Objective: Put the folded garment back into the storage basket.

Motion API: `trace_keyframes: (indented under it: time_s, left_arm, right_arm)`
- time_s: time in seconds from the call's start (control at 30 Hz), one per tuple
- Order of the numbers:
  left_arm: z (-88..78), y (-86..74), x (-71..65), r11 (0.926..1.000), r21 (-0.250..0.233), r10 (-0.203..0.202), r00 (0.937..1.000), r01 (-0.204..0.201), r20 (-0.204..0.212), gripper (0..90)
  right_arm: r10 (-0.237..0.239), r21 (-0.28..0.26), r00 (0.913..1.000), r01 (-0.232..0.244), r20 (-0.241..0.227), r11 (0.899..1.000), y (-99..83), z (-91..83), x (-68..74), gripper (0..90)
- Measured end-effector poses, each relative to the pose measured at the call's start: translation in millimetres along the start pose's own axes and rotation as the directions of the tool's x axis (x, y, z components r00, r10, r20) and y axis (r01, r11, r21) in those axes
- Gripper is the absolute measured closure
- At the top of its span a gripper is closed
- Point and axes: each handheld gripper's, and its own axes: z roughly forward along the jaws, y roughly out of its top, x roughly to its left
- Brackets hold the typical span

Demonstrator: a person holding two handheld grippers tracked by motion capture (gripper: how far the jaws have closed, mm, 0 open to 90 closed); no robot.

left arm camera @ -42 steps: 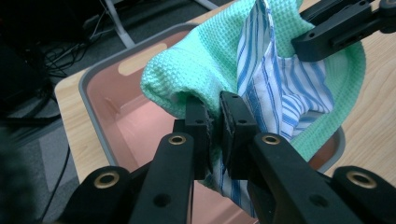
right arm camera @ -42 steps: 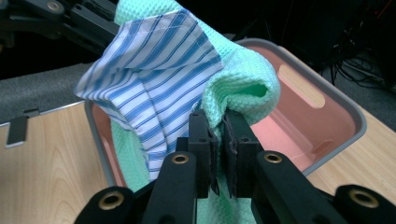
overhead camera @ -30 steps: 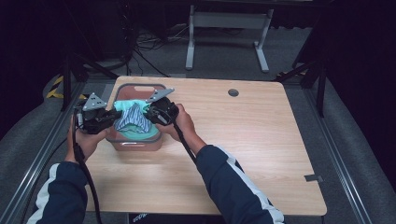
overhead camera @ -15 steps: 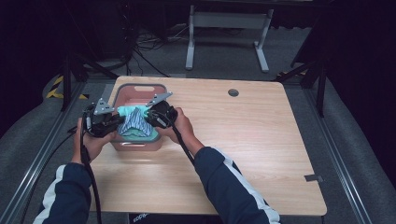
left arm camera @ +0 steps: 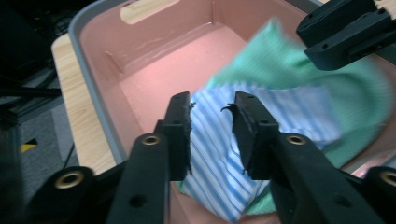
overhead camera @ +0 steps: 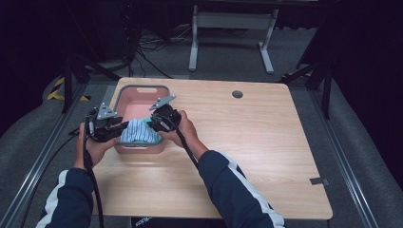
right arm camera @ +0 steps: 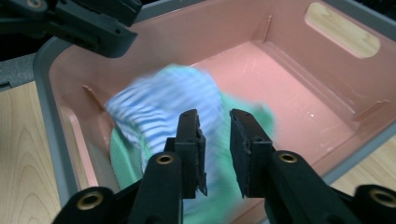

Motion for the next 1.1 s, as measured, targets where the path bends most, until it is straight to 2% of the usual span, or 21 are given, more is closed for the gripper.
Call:
trace_keyframes:
  time_s: [0.07, 0.27, 0.37, 0.53, 0.7, 0.8, 0.87, 0.9, 1.0, 1.1]
  left_arm:
    - [-1.1, 0.7, -1.5, 0.9999, 0.01, 0.007, 1.0, -0.007, 0.002, 65.6]
    - [-4.9, 3.2, -6.4, 0.9997, -0.006, 0.024, 0.9997, -0.024, 0.006, 65.9]
    - [-7.2, 3.9, -7.9, 0.9994, -0.005, 0.033, 0.9994, -0.033, -0.001, 66.7]
    - [-10.9, 3.6, -9.2, 0.9994, -0.022, 0.028, 0.9996, -0.027, 0.01, 66.4]
    - [-13.7, 4.8, -13.7, 0.9986, -0.04, 0.033, 0.9995, -0.033, 0.0, 63.2]
    - [-18.3, 6.4, -17.9, 0.9976, -0.053, 0.044, 0.999, -0.044, -0.005, 60.5]
    - [-21.3, 7.2, -21.8, 0.9968, -0.071, 0.036, 0.9993, -0.036, -0.003, 57.1]
    - [-22.8, 7.9, -23.0, 0.996, -0.076, 0.046, 0.9989, -0.046, -0.006, 56.0]
    - [-26.0, 9.0, -30.6, 0.9951, -0.09, 0.041, 0.9991, -0.042, -0.005, 52.6]
    - [-29.2, 10.0, -37.7, 0.9936, -0.097, 0.058, 0.9983, -0.058, 0.0, 49.9]
  right_arm:
    - [-0.004, 0.003, 1.0, 0.004, 0.0, 1.0, 0.1, -1.1, -0.7, 72.5]
    - [-0.017, 0.022, 0.9994, 0.016, 0.029, 1.0, -0.5, -3.2, -2.2, 68.2]
    - [-0.013, 0.024, 0.9993, 0.012, 0.034, 1.0, -0.3, -4.9, -2.3, 64.8]
    - [-0.037, 0.04, 0.9978, 0.034, 0.055, 0.999, 1.1, -9.3, -1.3, 57.7]
    - [-0.038, 0.05, 0.9968, 0.035, 0.07, 0.998, 2.3, -16.6, -2.1, 50.9]
    - [-0.058, 0.069, 0.9951, 0.053, 0.08, 0.996, 2.4, -21.4, -0.9, 44.2]
    - [-0.085, 0.081, 0.9919, 0.077, 0.095, 0.994, 1.8, -24.3, 1.1, 43.0]
    - [-0.092, 0.086, 0.9913, 0.083, 0.095, 0.993, 1.4, -25.7, 2.0, 41.6]
    - [-0.116, 0.103, 0.9888, 0.106, 0.094, 0.989, 0.2, -30.0, 4.8, 39.2]
    - [-0.14, 0.12, 0.985, 0.128, 0.101, 0.985, -1.9, -35.7, 7.7, 37.4]
